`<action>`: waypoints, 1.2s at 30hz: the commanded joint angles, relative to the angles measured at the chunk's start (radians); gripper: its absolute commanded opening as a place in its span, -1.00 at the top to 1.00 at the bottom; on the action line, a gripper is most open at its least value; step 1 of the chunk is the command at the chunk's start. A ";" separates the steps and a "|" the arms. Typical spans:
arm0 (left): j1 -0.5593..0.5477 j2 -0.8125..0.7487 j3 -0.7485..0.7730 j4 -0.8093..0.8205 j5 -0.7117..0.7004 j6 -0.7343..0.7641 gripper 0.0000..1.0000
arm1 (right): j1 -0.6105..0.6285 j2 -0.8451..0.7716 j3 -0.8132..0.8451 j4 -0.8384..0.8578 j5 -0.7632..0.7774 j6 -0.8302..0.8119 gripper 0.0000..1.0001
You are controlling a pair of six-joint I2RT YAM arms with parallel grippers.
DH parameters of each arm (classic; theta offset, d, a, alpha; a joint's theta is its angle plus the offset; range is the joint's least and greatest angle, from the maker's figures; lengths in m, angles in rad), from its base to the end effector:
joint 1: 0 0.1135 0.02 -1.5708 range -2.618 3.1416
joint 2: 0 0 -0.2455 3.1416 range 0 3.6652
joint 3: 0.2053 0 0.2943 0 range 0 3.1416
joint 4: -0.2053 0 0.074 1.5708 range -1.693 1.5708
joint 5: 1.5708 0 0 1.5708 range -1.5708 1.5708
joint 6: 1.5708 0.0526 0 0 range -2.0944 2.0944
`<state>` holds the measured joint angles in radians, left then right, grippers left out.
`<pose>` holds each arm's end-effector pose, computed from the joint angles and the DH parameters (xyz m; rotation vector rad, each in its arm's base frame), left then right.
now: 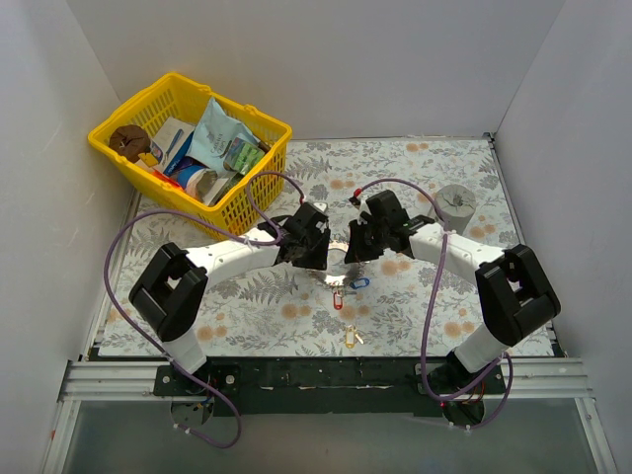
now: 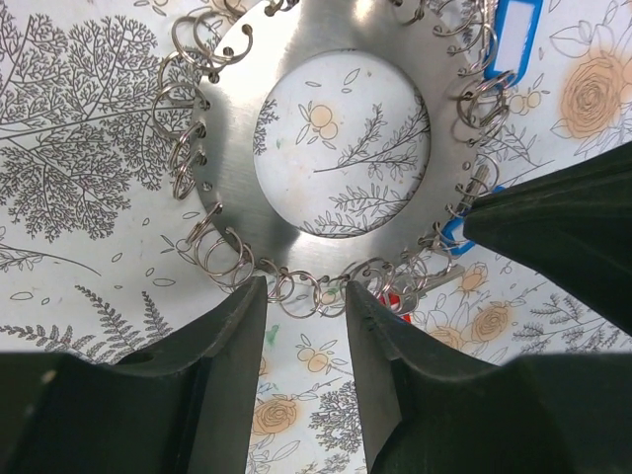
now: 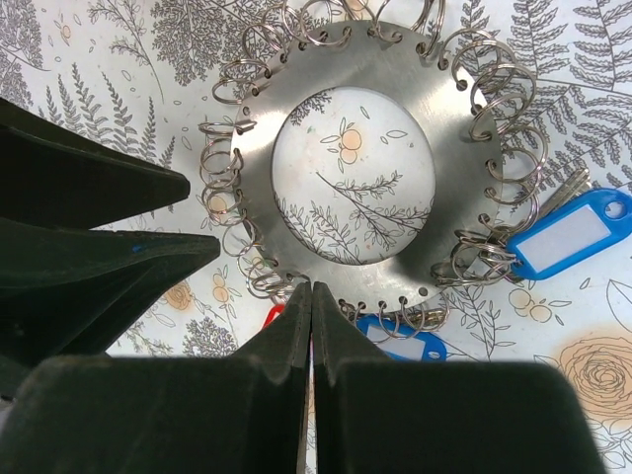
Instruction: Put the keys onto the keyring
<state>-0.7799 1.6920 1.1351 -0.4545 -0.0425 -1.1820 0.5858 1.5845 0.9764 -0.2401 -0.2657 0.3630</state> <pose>0.2811 -0.2749 0.1486 -0.5614 2.6712 -0.6193 0.3062 0.2197 0.1500 -0.4063 2.4881 0.7339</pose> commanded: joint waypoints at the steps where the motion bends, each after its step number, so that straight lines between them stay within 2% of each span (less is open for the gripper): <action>1: 0.007 -0.048 -0.029 0.017 0.012 -0.007 0.25 | 0.002 -0.023 -0.013 0.009 -0.024 -0.001 0.97; 15: 0.007 0.048 -0.032 0.050 0.072 -0.008 0.28 | 0.000 -0.023 -0.044 0.016 -0.033 0.008 0.97; 26: 0.007 0.023 -0.084 0.066 0.113 -0.030 0.47 | 0.002 0.000 -0.018 0.015 -0.018 0.004 0.97; 30: 0.007 0.015 -0.071 0.066 0.102 -0.025 0.39 | -0.006 -0.004 -0.007 0.004 0.008 0.005 0.97; 36: 0.008 0.018 -0.006 0.062 0.101 -0.013 0.11 | -0.029 -0.008 0.024 -0.024 0.054 -0.005 0.97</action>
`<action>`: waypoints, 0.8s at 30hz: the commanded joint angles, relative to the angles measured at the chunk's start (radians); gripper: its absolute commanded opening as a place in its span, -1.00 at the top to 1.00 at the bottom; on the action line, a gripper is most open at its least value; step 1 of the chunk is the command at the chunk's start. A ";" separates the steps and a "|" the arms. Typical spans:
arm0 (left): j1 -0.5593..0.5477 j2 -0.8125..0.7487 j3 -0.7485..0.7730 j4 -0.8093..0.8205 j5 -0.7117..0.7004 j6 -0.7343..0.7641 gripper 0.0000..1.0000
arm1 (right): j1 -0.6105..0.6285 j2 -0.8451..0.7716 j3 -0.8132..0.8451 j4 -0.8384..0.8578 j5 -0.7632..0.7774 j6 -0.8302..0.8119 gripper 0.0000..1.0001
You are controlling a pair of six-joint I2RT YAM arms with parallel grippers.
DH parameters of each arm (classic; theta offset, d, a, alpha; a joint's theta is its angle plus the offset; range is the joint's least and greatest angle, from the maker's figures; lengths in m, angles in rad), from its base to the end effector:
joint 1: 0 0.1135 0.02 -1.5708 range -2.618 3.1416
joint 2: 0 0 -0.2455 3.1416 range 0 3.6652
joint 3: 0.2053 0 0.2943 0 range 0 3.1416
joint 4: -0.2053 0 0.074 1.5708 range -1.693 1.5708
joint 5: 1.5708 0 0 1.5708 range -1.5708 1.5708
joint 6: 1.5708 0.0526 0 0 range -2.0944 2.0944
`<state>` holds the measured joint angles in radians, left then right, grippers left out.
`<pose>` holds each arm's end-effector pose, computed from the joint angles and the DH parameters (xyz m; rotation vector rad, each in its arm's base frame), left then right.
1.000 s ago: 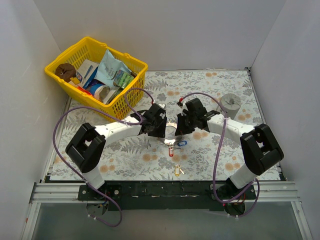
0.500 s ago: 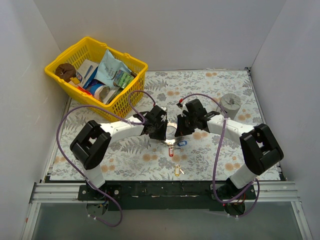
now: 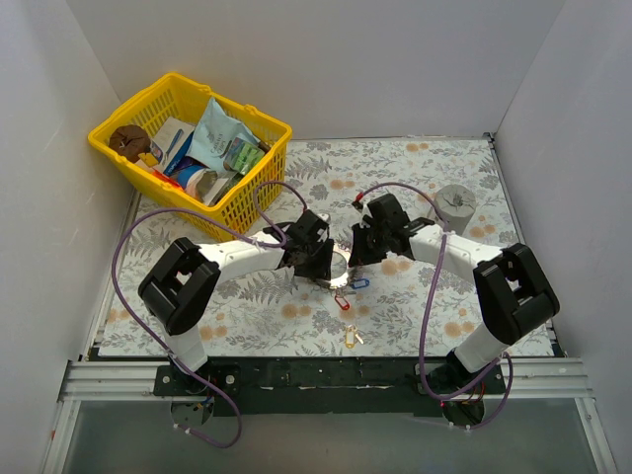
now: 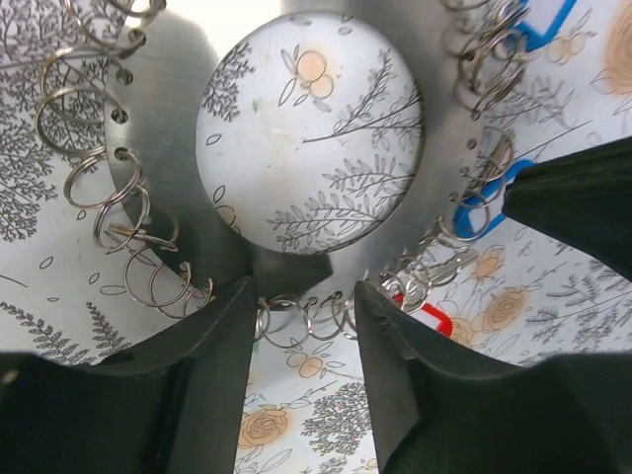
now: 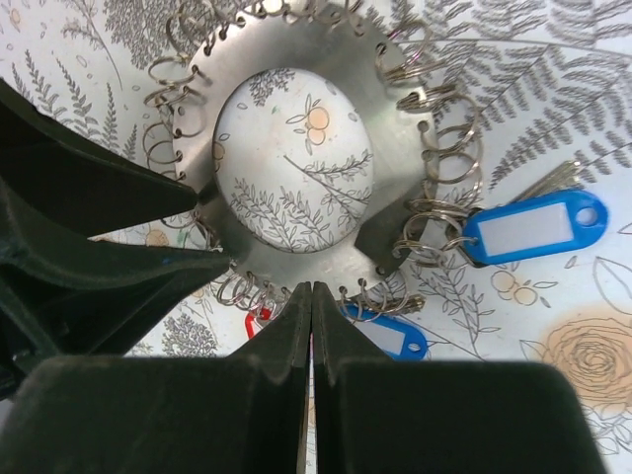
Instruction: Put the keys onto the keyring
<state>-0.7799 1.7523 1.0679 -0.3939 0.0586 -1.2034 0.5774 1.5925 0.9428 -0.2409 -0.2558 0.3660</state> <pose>0.2718 -0.2731 0.1078 -0.5784 2.7906 -0.6452 0.3024 0.2129 0.1353 -0.3857 2.5323 0.7046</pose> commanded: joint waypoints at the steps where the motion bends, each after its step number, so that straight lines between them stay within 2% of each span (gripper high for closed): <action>1: 0.007 -0.042 0.069 0.000 0.000 0.010 0.06 | -0.024 -0.020 0.059 -0.024 0.052 -0.009 0.96; 7: 0.007 -0.043 0.106 -0.002 -0.014 0.022 -0.09 | -0.102 -0.042 0.047 0.002 0.027 -0.006 0.91; 13: 0.007 -0.007 0.156 0.009 0.018 0.038 -0.07 | -0.249 -0.040 -0.022 0.121 -0.166 0.019 0.81; 16: 0.007 0.018 0.179 0.013 0.058 0.039 -0.05 | -0.280 -0.039 -0.041 0.147 -0.218 0.005 0.44; 17: 0.007 0.022 0.181 0.024 0.070 0.039 -0.05 | -0.280 -0.043 -0.051 0.155 -0.224 -0.010 0.21; 18: 0.007 0.026 0.182 0.032 0.079 0.036 -0.05 | -0.280 -0.043 -0.056 0.164 -0.229 -0.015 0.09; 20: 0.007 0.044 0.190 0.044 0.116 0.031 -0.04 | -0.280 -0.048 -0.067 0.173 -0.253 -0.025 -0.10; 24: 0.007 0.076 0.205 0.061 0.178 0.008 -0.03 | -0.280 -0.062 -0.114 0.216 -0.289 -0.041 -0.32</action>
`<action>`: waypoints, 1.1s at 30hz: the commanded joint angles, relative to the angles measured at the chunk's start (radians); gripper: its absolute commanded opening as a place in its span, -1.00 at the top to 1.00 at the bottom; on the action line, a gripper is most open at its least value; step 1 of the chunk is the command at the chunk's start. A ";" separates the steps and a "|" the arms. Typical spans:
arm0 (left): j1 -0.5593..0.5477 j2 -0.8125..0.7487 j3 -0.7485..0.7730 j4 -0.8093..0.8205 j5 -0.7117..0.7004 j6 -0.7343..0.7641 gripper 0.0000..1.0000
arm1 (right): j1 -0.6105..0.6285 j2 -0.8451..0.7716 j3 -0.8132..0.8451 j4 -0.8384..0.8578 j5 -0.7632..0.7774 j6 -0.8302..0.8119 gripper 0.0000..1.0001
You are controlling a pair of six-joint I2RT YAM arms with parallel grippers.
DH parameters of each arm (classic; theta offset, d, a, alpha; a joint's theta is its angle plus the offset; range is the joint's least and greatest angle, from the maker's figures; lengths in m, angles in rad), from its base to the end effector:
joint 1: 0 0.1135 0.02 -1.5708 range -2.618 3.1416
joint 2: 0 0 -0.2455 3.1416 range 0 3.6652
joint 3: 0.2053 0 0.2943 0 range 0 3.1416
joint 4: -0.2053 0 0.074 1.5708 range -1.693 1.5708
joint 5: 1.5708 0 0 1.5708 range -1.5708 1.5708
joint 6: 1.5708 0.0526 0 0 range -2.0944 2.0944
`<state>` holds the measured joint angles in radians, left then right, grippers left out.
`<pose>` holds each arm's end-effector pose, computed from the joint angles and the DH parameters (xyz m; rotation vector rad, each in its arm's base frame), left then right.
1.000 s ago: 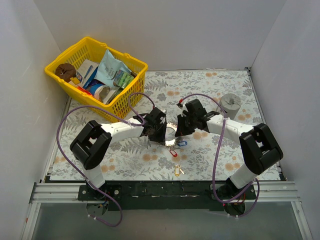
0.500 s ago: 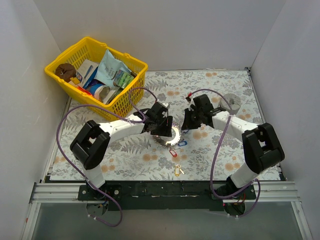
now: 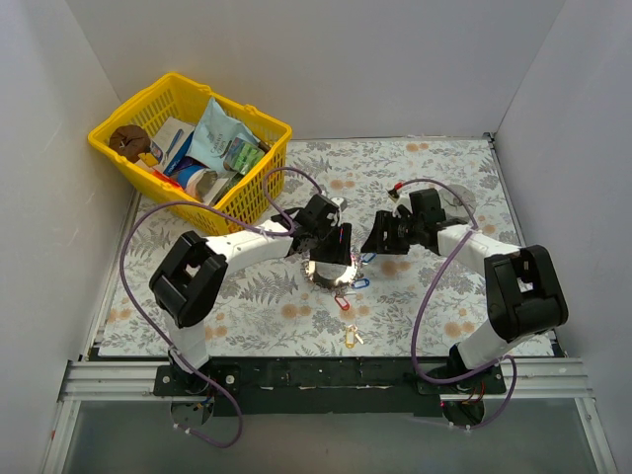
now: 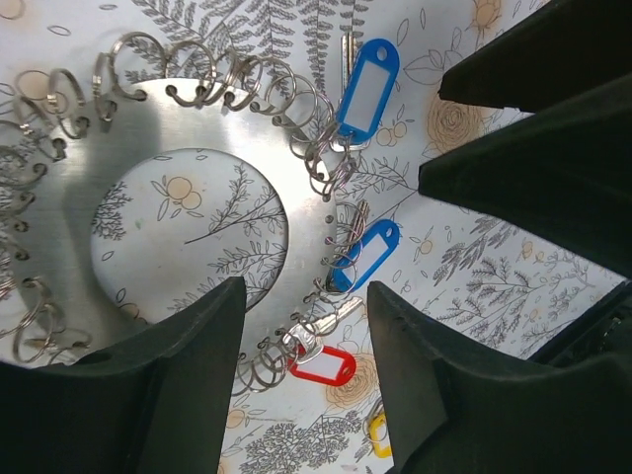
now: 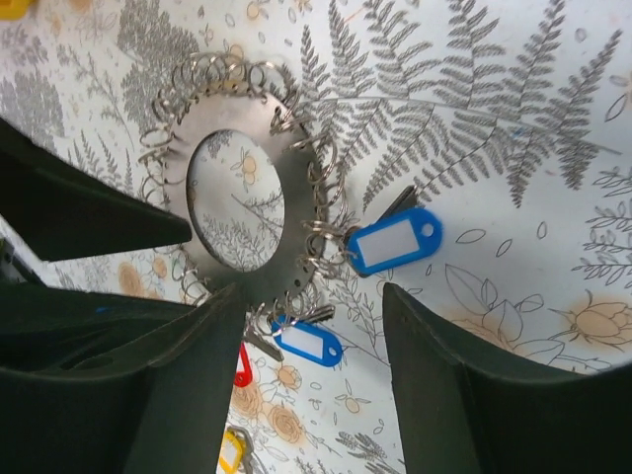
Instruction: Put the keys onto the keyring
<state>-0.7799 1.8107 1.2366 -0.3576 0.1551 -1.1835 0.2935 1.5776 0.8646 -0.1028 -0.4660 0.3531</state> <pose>0.2986 -0.3067 0.1448 -0.4867 2.7352 -0.8840 0.3395 0.1273 0.1278 -0.1565 2.4409 0.8547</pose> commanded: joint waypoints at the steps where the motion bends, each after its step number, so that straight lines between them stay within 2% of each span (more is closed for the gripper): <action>1: 0.007 0.022 0.038 0.031 0.087 -0.016 -0.02 | 0.004 -0.048 -0.042 0.087 -0.085 -0.028 -0.34; 6: 0.007 0.065 0.072 0.057 0.121 -0.030 0.05 | 0.004 -0.025 -0.056 0.094 -0.102 -0.011 -0.32; 10: 0.008 0.104 0.106 0.068 0.120 -0.036 0.12 | 0.004 0.010 -0.062 0.118 -0.117 0.015 -0.07; 12: 0.008 0.137 0.145 0.054 0.110 -0.034 0.15 | 0.004 0.018 -0.061 0.111 -0.114 0.018 -0.02; 15: 0.008 0.163 0.176 0.040 0.095 -0.034 0.21 | -0.007 0.001 -0.068 0.104 -0.066 0.012 -0.01; 22: 0.008 0.226 0.216 0.026 0.090 -0.022 0.28 | -0.033 -0.047 -0.119 0.078 -0.066 -0.003 -0.01; 33: 0.010 0.248 0.216 0.031 0.106 -0.027 0.53 | -0.060 -0.076 -0.156 0.072 -0.062 -0.016 0.00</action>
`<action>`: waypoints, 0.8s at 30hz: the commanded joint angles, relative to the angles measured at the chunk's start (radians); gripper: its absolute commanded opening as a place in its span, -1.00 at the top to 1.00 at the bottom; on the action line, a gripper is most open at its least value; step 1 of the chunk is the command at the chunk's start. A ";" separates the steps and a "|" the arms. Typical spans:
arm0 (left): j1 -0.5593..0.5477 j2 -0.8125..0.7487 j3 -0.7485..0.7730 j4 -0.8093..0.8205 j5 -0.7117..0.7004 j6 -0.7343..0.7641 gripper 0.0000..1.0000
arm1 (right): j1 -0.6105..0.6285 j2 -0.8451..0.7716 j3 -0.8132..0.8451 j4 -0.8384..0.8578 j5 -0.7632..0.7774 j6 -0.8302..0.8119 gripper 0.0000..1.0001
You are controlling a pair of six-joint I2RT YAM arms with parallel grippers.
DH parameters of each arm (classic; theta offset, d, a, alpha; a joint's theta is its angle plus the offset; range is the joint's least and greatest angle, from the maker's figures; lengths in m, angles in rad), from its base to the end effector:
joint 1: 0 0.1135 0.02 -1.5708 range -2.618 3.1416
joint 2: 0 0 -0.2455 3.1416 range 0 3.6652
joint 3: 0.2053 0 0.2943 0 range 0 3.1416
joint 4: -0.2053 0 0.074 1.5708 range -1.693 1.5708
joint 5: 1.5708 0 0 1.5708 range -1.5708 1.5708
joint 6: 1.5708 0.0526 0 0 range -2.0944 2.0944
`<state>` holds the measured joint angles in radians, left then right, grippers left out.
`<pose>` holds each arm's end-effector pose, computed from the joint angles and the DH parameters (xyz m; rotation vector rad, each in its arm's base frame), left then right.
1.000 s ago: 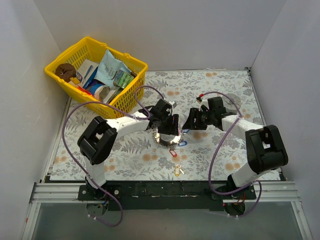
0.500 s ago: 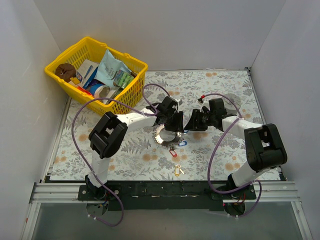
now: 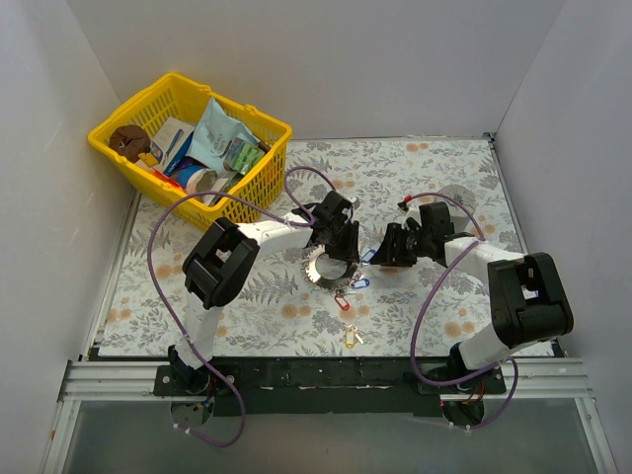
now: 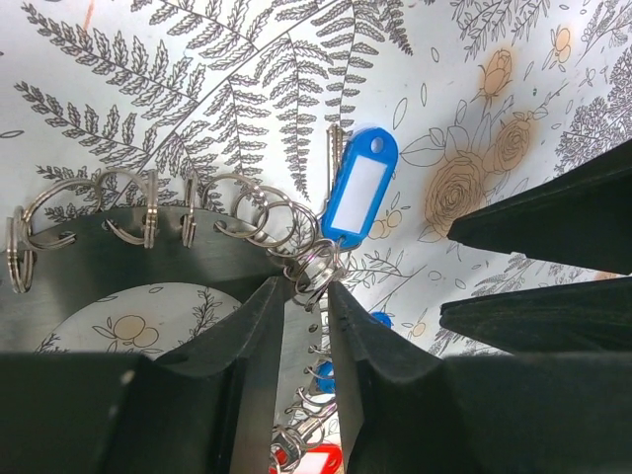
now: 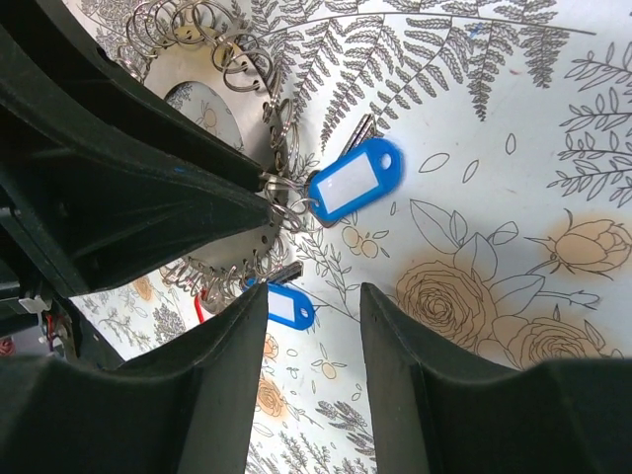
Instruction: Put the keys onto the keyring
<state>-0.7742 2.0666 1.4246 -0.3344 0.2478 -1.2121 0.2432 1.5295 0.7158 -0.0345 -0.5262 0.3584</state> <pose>0.3295 -0.3403 0.1014 -0.5170 2.8278 -0.9324 0.3143 0.1052 0.1010 -0.1081 2.4646 0.9061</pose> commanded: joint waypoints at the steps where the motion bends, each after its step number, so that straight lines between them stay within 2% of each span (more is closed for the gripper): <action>1: 0.004 -0.008 0.027 0.014 0.016 0.000 0.55 | -0.010 -0.028 -0.006 0.004 -0.001 -0.021 0.00; 4: 0.004 -0.005 0.027 0.017 0.027 -0.004 0.66 | -0.012 -0.031 -0.004 -0.004 0.000 -0.024 0.00; 9: 0.004 -0.010 0.019 0.021 0.030 -0.007 0.69 | -0.016 -0.038 -0.004 -0.010 0.000 -0.027 0.00; 14: 0.004 -0.028 0.005 0.032 0.034 -0.006 0.99 | -0.015 -0.043 -0.006 -0.010 -0.004 -0.027 0.00; 16: 0.004 -0.048 0.000 0.041 0.039 0.003 1.00 | -0.016 -0.046 -0.006 -0.010 -0.009 -0.027 0.00; 20: 0.004 -0.082 -0.023 0.041 0.002 0.008 0.83 | -0.015 -0.052 -0.012 -0.001 -0.017 -0.024 0.01; 21: 0.004 -0.095 -0.033 0.040 -0.005 0.006 0.55 | -0.016 -0.054 -0.012 -0.001 -0.018 -0.024 0.00; 24: 0.004 -0.114 -0.053 0.041 -0.012 0.002 0.30 | -0.015 -0.057 -0.015 0.001 -0.024 -0.022 0.00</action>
<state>-0.7738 2.0556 1.3991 -0.3023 0.2657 -1.2140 0.2348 1.5063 0.7090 -0.0502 -0.5278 0.3408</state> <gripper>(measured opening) 0.279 0.500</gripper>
